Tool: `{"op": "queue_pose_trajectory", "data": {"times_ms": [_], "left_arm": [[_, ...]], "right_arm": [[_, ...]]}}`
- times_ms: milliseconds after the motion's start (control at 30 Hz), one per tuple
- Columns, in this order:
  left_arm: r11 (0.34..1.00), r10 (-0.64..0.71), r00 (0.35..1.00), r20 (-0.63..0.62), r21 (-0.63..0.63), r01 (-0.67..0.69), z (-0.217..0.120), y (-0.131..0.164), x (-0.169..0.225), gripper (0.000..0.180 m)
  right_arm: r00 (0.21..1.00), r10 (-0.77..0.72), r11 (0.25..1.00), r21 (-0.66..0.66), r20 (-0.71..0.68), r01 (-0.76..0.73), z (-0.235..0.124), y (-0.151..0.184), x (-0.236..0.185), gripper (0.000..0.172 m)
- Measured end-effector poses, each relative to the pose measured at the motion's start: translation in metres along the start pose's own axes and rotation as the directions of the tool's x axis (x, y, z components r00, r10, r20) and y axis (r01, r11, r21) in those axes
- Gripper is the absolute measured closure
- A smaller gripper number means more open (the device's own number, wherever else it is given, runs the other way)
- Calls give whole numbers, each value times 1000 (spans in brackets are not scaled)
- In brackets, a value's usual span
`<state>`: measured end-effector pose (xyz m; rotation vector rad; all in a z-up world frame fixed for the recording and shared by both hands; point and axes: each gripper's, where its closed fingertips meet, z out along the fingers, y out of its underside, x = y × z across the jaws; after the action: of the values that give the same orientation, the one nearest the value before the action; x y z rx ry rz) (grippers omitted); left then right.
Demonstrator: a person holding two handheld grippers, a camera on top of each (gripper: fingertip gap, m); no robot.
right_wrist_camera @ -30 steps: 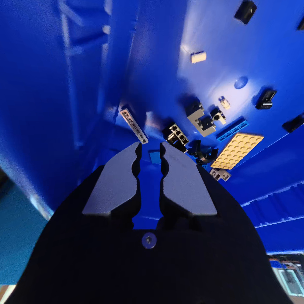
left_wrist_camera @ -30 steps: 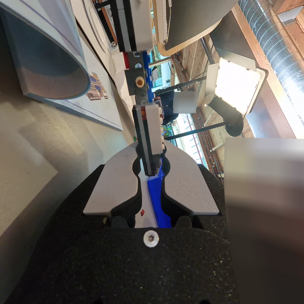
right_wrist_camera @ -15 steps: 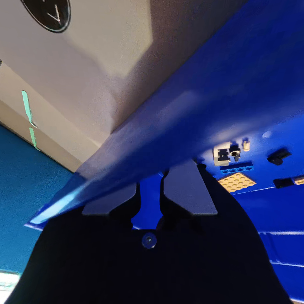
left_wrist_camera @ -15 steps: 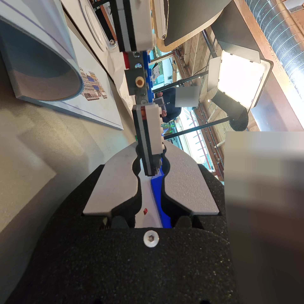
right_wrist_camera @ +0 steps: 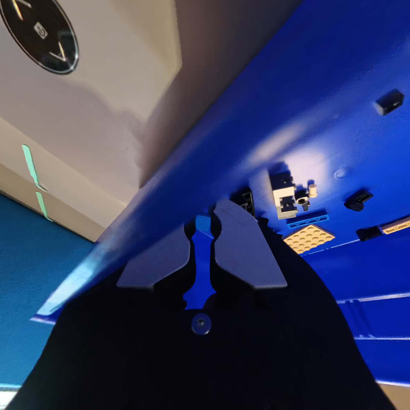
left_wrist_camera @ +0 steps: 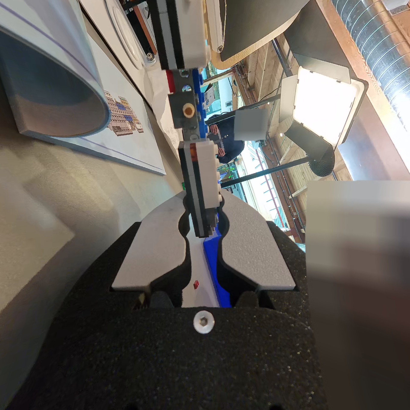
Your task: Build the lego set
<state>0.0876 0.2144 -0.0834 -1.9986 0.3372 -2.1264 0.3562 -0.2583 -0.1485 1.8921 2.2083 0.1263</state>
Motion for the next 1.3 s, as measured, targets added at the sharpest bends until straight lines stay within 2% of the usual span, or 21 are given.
{"op": "queue_pose_trajectory", "data": {"times_ms": [33, 200, 400, 467, 600, 700, 767, 833, 900, 1067, 1300], "left_arm": [[1000, -6, 1000, -1, -1, 6, 0, 0, 0, 159], [999, -41, 999, -4, -19, 41, 1, 0, -2, 159], [996, -32, 999, -16, -85, 31, -2, 8, 1, 159], [994, -31, 999, -17, -107, 29, -5, 10, 1, 159], [989, -38, 999, -22, -142, 34, -16, 10, 2, 159], [987, -38, 999, -22, -156, 34, -24, 7, 1, 159], [987, -41, 999, -28, -157, 36, -29, 4, 1, 160], [986, -69, 997, -32, -151, 64, -32, 0, -1, 160], [985, -92, 995, -34, -150, 86, -35, -2, -2, 160], [981, -114, 993, -44, -166, 105, -33, -1, -1, 160], [981, -105, 994, -18, -165, 101, -9, -4, -3, 160]], "right_arm": [[1000, 20, 1000, -6, 0, -20, -3, 0, 2, 164], [985, 162, 984, -60, -61, -166, -46, 10, 30, 164], [914, 249, 953, -88, -320, -290, -123, -5, 112, 164], [847, 275, 936, -74, -455, -343, -146, -19, 157, 164], [654, 449, 863, 106, -609, -493, -172, -75, 249, 164], [519, 629, 753, 289, -578, -591, -169, -137, 307, 164], [490, 706, 700, 394, -512, -596, -157, -181, 341, 164], [480, 728, 681, 431, -490, -592, -139, -206, 370, 164], [472, 738, 671, 448, -483, -591, -123, -212, 390, 163], [357, 807, 587, 575, -470, -570, -110, -201, 427, 164], [341, 845, 535, 651, -412, -538, -99, -204, 436, 163]]}}
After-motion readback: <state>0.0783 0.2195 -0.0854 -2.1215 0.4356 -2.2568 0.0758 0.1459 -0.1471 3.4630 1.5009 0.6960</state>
